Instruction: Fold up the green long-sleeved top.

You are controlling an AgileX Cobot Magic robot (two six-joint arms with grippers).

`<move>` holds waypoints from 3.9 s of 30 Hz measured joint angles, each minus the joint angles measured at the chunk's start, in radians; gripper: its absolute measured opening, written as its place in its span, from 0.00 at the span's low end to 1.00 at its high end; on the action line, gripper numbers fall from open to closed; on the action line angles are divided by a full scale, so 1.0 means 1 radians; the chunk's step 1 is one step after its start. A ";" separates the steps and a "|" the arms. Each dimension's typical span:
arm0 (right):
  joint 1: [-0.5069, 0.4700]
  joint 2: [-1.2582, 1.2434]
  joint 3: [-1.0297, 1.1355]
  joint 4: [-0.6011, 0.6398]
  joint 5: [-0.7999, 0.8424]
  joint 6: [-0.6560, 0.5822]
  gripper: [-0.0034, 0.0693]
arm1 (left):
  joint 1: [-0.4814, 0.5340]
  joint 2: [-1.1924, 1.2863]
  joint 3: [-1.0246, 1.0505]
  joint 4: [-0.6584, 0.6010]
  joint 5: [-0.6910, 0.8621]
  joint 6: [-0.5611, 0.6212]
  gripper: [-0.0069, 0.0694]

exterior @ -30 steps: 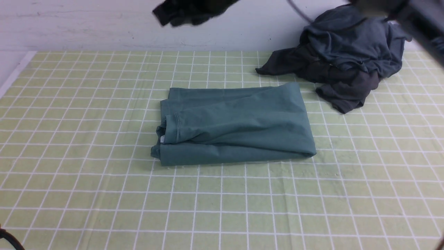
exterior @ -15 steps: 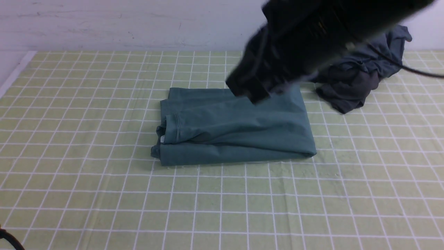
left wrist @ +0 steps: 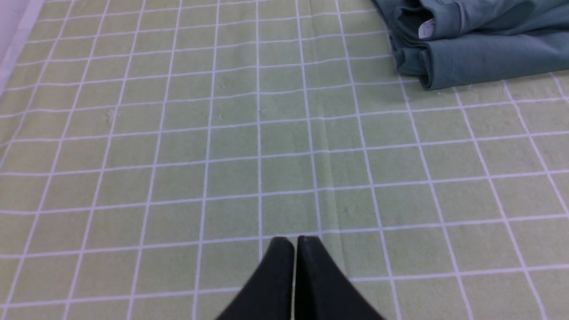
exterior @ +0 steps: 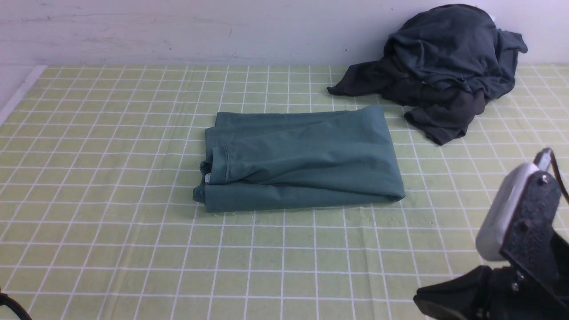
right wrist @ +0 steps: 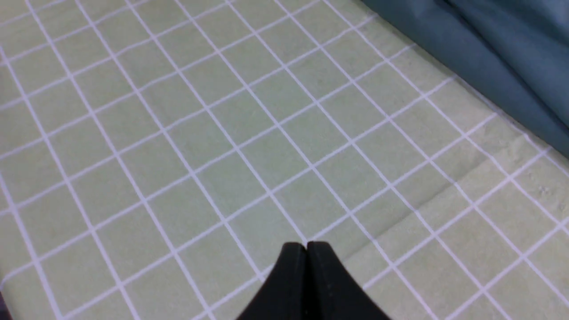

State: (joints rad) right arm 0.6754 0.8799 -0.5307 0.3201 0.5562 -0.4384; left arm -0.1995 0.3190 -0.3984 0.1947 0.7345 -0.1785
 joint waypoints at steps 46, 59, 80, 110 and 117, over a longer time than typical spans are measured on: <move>-0.683 -0.891 0.557 -0.288 -0.219 0.488 0.03 | 0.000 0.000 0.000 0.000 0.006 0.000 0.09; -0.685 -0.891 0.555 -0.288 -0.202 0.488 0.03 | 0.000 0.000 0.000 0.000 0.007 0.000 0.09; -0.678 -0.891 0.555 -0.288 -0.202 0.489 0.03 | 0.000 0.000 0.000 0.000 0.007 0.000 0.09; -0.678 -0.891 0.555 -0.287 -0.199 0.491 0.03 | 0.092 -0.329 0.427 -0.017 -0.537 0.012 0.09; -0.678 -0.891 0.555 -0.287 -0.199 0.491 0.03 | 0.138 -0.329 0.427 -0.164 -0.464 0.170 0.09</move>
State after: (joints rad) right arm -0.0026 -0.0106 0.0240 0.0334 0.3574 0.0523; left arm -0.0619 -0.0104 0.0290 0.0307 0.2705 -0.0086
